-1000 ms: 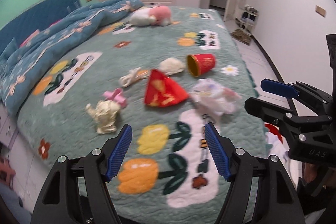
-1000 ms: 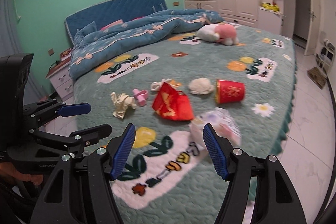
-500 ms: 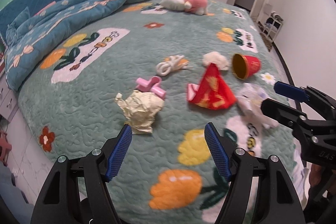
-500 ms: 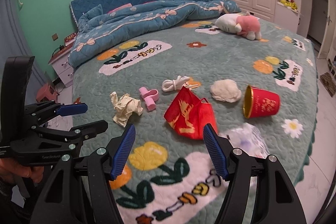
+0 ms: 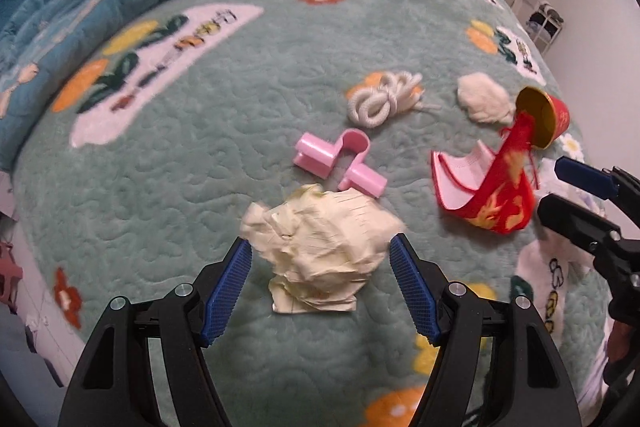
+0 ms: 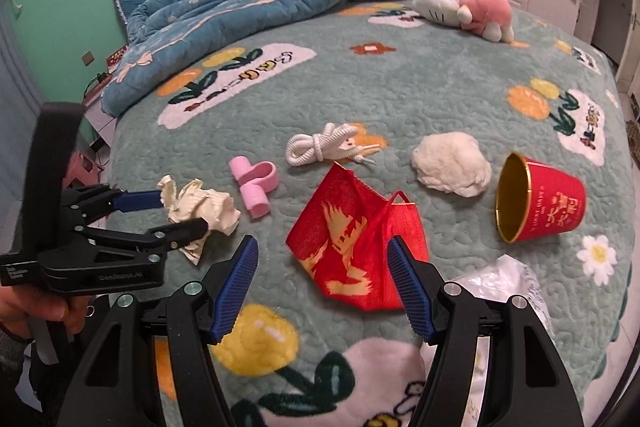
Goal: Collect trash
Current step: 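Grasp the crumpled cream paper with the left gripper while the right grasps the red bag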
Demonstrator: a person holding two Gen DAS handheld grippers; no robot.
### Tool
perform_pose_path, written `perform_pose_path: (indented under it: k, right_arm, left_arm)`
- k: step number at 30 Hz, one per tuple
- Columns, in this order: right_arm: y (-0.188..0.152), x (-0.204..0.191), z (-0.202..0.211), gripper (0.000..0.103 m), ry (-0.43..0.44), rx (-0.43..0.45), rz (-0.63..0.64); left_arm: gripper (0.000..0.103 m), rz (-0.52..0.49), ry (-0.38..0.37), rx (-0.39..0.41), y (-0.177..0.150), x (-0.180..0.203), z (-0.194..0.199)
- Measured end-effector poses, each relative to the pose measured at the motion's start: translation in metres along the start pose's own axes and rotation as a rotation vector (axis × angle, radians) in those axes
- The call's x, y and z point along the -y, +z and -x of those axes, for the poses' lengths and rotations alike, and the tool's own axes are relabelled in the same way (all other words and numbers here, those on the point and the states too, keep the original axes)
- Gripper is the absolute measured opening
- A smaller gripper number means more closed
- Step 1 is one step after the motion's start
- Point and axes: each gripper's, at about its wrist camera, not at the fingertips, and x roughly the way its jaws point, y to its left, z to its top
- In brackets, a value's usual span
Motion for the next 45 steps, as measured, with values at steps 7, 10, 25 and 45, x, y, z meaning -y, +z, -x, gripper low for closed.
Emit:
perform_pose_path:
  k: [7,10,25,45]
  right_arm:
    - [-0.001,0.005,-0.021,0.067,-0.007,-0.035,-0.010]
    - [-0.002,0.007,-0.026,0.067,-0.007,-0.042,-0.017]
    - [-0.009,0.022,-0.021,0.067,-0.021,-0.035,-0.049]
    - [-0.009,0.028,-0.075,0.016,-0.080,-0.141,0.034]
  left_arm:
    - [0.083,-0.032,-0.067,-0.055,-0.001,0.006,-0.025]
    - [0.064,-0.045,-0.084,-0.055,0.000,0.011,-0.028]
    - [0.038,-0.129,-0.091,-0.045,0.005,0.032,-0.020]
    - [0.039,-0.098,-0.128,-0.061,0.005,0.036,-0.015]
